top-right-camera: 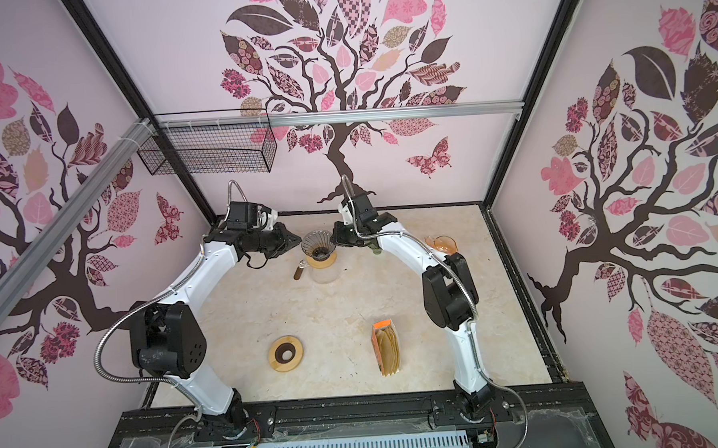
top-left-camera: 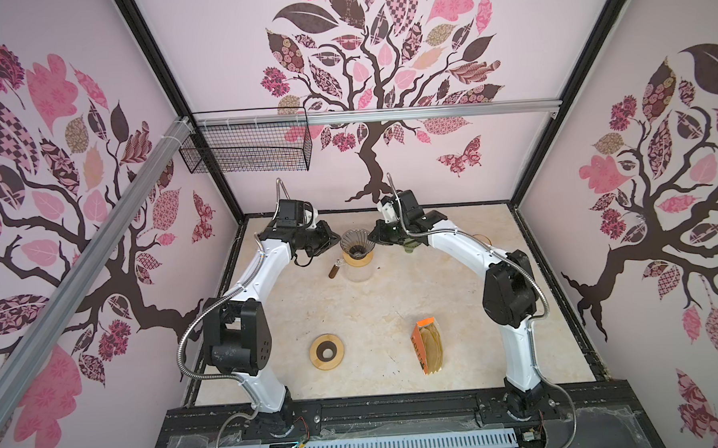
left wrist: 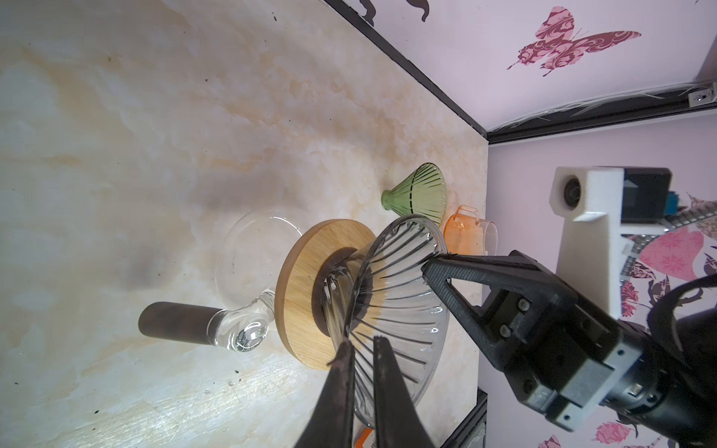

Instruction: Place the coffee filter in the dripper

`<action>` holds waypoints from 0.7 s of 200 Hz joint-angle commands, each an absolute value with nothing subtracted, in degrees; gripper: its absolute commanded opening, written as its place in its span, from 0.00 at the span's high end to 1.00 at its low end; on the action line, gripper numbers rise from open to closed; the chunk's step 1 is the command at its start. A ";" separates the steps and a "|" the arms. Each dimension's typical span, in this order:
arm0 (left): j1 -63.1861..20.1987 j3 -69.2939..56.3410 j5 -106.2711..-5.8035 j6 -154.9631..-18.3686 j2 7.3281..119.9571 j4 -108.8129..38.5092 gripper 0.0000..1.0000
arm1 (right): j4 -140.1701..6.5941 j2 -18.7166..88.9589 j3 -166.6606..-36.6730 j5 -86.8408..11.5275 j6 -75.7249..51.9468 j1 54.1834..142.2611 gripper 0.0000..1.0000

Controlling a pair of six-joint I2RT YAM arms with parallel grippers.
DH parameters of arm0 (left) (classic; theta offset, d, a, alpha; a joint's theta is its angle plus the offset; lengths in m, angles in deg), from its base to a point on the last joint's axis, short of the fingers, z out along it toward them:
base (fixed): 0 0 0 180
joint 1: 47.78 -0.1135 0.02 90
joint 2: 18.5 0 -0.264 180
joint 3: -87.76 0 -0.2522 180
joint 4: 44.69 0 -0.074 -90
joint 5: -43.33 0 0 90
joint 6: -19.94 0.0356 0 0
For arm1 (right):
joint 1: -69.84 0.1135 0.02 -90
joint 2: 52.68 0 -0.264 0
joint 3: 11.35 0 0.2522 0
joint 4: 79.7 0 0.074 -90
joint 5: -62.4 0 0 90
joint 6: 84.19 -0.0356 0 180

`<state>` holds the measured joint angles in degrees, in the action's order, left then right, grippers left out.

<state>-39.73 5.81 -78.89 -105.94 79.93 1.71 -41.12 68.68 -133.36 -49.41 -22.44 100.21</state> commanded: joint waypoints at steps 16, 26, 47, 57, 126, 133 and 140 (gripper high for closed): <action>-39.72 4.30 -79.54 -105.75 78.98 0.71 0.86 | -32.38 72.85 -135.07 -47.58 -20.47 100.49 1.00; -39.75 4.31 -79.54 -105.79 78.92 0.71 0.86 | -32.02 73.03 -135.79 -47.39 -20.39 100.45 1.00; -39.84 4.30 -79.30 -105.66 78.94 0.75 0.83 | -31.25 73.17 -137.31 -47.36 -20.21 100.46 0.97; -39.90 4.19 -79.19 -105.79 78.89 0.80 0.83 | -30.90 73.19 -137.98 -47.29 -20.04 100.45 0.94; -40.14 4.07 -78.59 -105.66 78.42 0.85 0.78 | -29.28 73.26 -141.25 -46.07 -19.89 100.29 0.79; -40.06 4.08 -78.57 -105.61 78.36 0.93 0.78 | -29.22 73.21 -141.50 -46.06 -19.85 100.30 0.76; -40.10 4.06 -78.57 -105.57 78.33 0.91 0.78 | -29.16 73.25 -141.72 -46.15 -19.77 100.32 0.74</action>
